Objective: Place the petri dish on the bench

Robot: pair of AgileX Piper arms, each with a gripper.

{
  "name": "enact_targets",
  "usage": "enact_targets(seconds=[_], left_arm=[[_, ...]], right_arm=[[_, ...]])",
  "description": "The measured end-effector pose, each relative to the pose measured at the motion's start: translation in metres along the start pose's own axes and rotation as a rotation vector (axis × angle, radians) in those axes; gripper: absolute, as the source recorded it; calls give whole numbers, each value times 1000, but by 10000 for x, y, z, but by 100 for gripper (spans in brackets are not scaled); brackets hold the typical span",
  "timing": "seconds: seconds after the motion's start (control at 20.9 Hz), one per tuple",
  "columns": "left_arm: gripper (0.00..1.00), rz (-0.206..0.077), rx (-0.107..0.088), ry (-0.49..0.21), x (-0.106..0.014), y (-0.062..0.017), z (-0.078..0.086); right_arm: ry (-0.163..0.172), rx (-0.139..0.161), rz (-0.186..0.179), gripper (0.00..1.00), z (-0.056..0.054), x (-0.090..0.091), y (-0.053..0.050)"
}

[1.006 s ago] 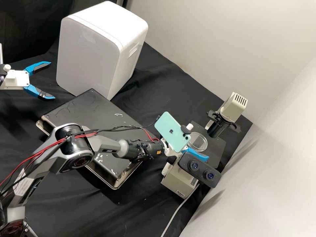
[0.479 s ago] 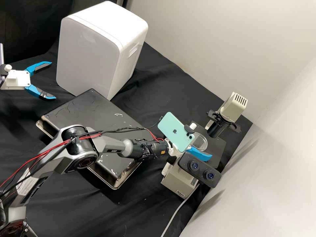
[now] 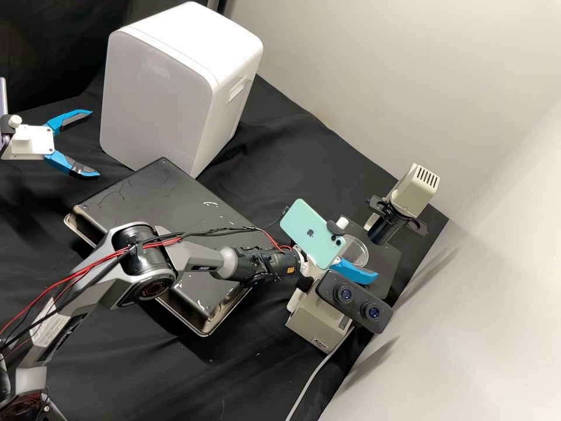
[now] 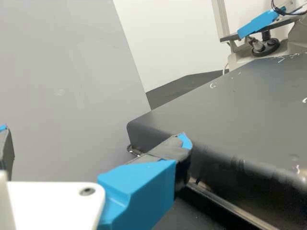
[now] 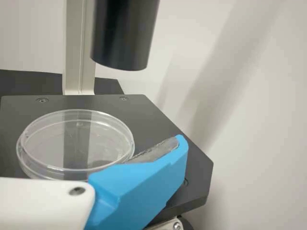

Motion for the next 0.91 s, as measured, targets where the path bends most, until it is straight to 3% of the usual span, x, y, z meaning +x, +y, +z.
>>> enact_targets(seconds=[0.1, 0.34, 0.91], left_arm=[[100, 0, 0, 0, 0, 0, 0], [100, 0, 0, 0, 0, 0, 0], [100, 0, 0, 0, 0, 0, 0]], right_arm=[[0, 21, -2, 0, 3, 3, -6], [7, 26, -11, 0, 6, 10, -28], [28, -1, -28, 0, -18, 14, -66]])
